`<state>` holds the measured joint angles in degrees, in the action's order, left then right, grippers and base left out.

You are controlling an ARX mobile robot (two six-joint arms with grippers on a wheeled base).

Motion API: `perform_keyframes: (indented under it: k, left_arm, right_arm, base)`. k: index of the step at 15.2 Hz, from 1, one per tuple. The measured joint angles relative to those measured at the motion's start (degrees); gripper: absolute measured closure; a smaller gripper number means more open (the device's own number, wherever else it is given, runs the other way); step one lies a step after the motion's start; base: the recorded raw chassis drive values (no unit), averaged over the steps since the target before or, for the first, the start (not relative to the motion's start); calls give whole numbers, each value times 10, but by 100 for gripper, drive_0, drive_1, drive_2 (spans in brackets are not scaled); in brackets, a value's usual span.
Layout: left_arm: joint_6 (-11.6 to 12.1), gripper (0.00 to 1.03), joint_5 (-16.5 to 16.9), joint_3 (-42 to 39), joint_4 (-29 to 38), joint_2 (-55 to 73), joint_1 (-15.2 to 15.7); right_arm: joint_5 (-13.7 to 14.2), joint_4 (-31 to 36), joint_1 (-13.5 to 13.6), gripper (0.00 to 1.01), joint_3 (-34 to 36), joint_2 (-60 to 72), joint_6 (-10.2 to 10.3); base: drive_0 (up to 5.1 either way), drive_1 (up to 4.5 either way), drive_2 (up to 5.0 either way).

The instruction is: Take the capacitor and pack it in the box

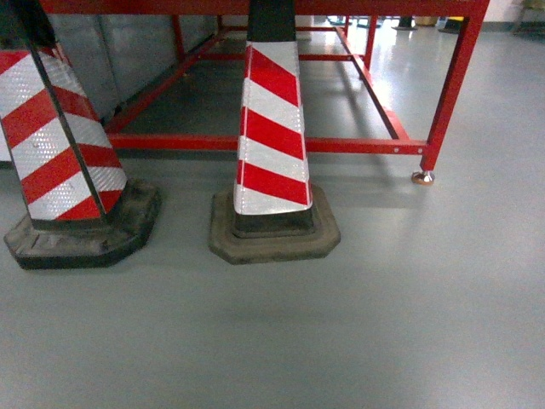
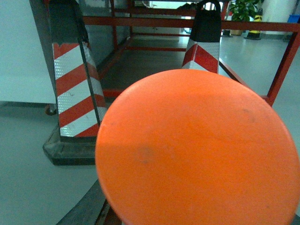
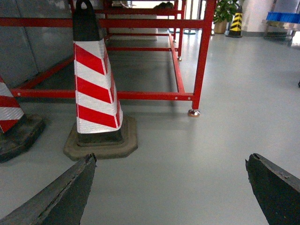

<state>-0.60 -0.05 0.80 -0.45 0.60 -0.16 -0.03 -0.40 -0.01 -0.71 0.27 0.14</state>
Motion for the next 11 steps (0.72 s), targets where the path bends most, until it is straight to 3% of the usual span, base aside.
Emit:
perform_keyframes:
  k: [11]
  left_arm:
    - [0, 59, 0, 0, 1, 0, 0]
  right_arm:
    - [0, 2, 0, 3, 0, 0, 0]
  base:
    - [-2, 391, -396]
